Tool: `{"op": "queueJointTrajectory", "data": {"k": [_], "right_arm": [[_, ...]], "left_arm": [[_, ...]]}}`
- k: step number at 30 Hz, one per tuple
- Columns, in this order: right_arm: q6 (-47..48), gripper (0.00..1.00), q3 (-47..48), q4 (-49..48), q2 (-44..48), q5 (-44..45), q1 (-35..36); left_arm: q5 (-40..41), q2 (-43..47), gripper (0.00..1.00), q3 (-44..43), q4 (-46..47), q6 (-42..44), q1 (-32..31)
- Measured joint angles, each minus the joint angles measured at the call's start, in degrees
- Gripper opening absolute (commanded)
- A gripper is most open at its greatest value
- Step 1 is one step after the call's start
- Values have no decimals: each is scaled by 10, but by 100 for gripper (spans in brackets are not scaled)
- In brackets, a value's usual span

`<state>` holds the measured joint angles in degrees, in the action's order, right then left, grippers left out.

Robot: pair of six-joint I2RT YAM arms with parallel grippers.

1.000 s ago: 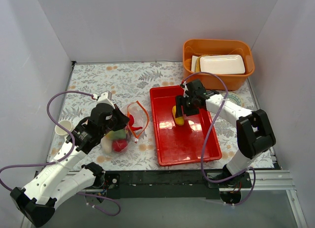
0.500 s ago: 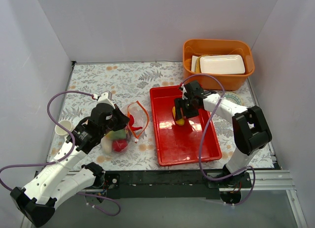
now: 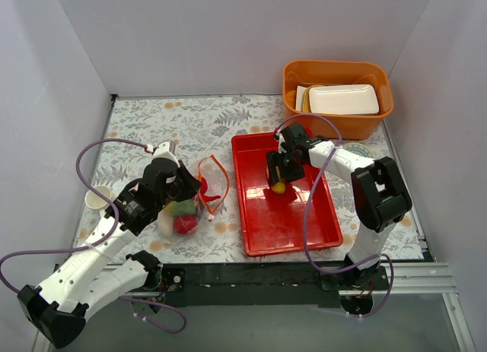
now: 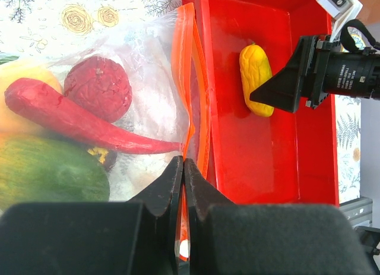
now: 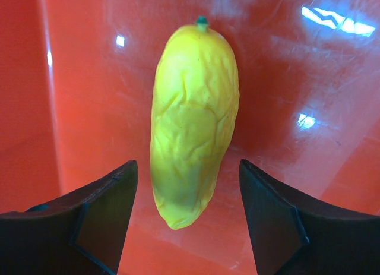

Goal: Place the food in the zip-top bag and seal the zipper
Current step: Pick up the fake fruit from the bin.

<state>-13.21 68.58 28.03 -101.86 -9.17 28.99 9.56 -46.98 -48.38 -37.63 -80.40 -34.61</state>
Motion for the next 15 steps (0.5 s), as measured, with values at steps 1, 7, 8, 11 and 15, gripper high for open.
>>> {"op": "queueJointTrajectory", "data": {"k": [1,7,8,11,15], "right_arm": [[1,77,0,2,-2,0,0],[5,75,4,15,-9,3,5],[6,75,5,17,-9,4,6],[6,75,7,19,-9,5,7],[6,77,7,19,-9,7,7]], "left_arm": [[0,0,0,0,0,0,0],[0,-1,0,0,0,0,0],[0,-1,0,0,0,0,0],[0,-1,0,0,0,0,0],[0,-1,0,0,2,1,0]]}}
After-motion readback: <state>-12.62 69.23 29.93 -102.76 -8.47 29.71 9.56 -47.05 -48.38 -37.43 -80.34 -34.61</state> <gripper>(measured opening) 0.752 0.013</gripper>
